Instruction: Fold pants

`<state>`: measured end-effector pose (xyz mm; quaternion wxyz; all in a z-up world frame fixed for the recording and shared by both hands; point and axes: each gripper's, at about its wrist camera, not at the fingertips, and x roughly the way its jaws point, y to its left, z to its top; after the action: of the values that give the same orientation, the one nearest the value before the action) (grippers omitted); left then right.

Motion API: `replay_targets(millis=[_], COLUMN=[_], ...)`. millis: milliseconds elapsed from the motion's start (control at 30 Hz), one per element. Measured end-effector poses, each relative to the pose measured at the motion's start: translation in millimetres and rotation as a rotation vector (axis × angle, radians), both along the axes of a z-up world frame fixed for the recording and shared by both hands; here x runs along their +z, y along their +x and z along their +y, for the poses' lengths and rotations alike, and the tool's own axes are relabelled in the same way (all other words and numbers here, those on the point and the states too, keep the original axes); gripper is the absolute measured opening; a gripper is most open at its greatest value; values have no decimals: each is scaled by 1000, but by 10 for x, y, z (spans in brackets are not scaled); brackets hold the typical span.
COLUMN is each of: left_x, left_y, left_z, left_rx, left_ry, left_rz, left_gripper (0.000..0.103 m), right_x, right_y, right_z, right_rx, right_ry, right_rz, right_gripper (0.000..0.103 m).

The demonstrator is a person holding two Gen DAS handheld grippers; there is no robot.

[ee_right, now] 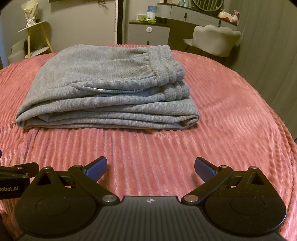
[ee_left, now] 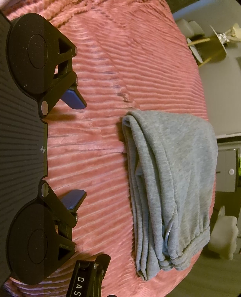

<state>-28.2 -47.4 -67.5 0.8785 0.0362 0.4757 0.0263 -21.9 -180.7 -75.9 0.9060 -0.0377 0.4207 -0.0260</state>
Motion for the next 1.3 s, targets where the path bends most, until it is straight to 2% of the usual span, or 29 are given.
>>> replay_targets(millis=[1300], left_x=[-12], left_y=[-1], left_z=[-6], left_rx=[-7], left_ry=[-6], left_rz=[19], left_gripper=[97], right_x=[-42], right_y=[18], right_z=[10], right_rx=[4], right_ry=[-12], right_rz=[10], right_gripper=[100])
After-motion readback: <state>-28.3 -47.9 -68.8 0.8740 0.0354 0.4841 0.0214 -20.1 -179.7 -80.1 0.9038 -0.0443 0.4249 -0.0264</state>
